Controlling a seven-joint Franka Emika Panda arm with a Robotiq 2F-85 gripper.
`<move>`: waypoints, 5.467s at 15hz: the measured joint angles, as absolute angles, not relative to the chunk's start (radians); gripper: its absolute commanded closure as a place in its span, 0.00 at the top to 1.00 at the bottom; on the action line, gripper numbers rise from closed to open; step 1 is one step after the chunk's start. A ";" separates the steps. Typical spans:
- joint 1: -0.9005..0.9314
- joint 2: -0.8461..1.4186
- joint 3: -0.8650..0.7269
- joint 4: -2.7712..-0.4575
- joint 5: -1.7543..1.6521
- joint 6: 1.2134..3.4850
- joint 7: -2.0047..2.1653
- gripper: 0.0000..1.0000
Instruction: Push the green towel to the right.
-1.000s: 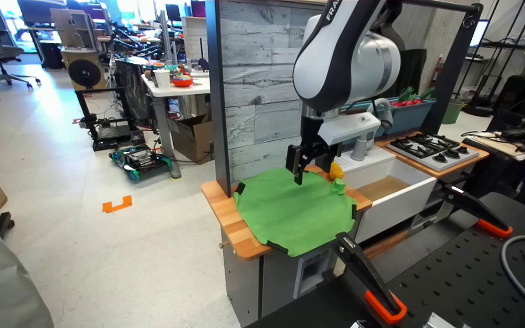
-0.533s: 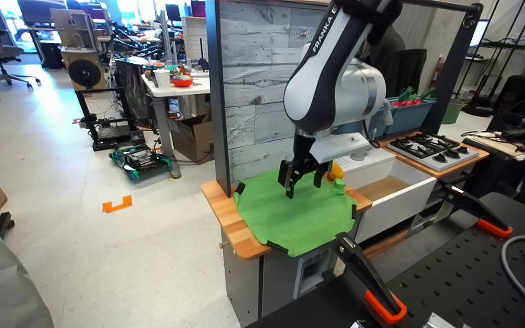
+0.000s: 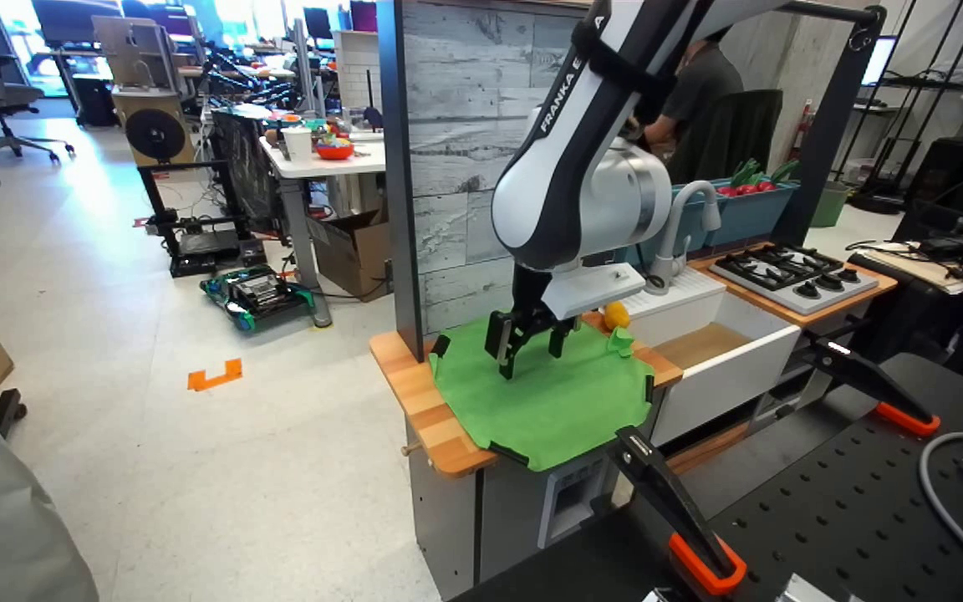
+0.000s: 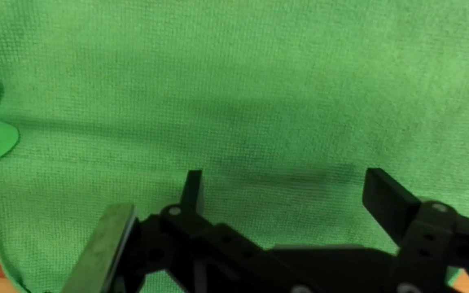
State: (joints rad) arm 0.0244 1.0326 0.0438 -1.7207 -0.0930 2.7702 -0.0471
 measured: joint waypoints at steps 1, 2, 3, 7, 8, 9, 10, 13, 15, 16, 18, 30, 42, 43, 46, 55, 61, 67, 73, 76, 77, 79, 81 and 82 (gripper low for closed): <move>0.029 1.041 0.044 -1.710 -0.093 2.770 -0.049 1.00; 0.033 1.050 0.044 -1.698 -0.093 2.770 -0.051 1.00; 0.035 1.058 0.044 -1.688 -0.093 2.770 -0.053 1.00; 0.037 1.089 0.044 -1.650 -0.093 2.769 -0.070 1.00; 0.036 1.096 0.044 -1.641 -0.093 2.768 -0.077 1.00; 0.036 1.101 0.044 -1.632 -0.093 2.766 -0.083 1.00; 0.036 1.103 0.044 -1.626 -0.093 2.764 -0.089 1.00; 0.035 1.110 0.044 -1.613 -0.093 2.762 -0.101 1.00; 0.033 1.112 0.045 -1.609 -0.093 2.761 -0.107 1.00; 0.032 1.112 0.045 -1.608 -0.093 2.761 -0.110 1.00; 0.030 1.113 0.045 -1.607 -0.093 2.762 -0.111 1.00; -0.006 1.113 0.045 -1.609 -0.091 2.766 -0.112 1.00; -0.087 1.111 0.046 -1.621 -0.051 2.778 -0.112 1.00; -0.095 1.111 0.046 -1.622 -0.048 2.781 -0.112 1.00; -0.125 1.110 0.047 -1.624 -0.035 2.786 -0.112 1.00; -0.219 1.109 0.056 -1.628 0.003 2.788 -0.112 1.00; -0.258 1.095 0.060 -1.632 0.025 2.817 -0.112 1.00; -0.287 1.092 0.068 -1.638 0.030 2.859 -0.112 1.00; -0.286 1.078 0.091 -1.667 0.030 2.866 -0.136 1.00; -0.286 1.040 0.102 -1.713 0.029 2.866 -0.157 1.00; -0.286 1.021 0.105 -1.732 0.029 2.866 -0.162 1.00; -0.286 0.978 0.107 -1.775 0.029 2.866 -0.168 1.00; -0.286 0.929 0.107 -1.821 0.029 2.872 -0.168 1.00; -0.286 0.903 0.107 -1.846 0.029 2.881 -0.168 1.00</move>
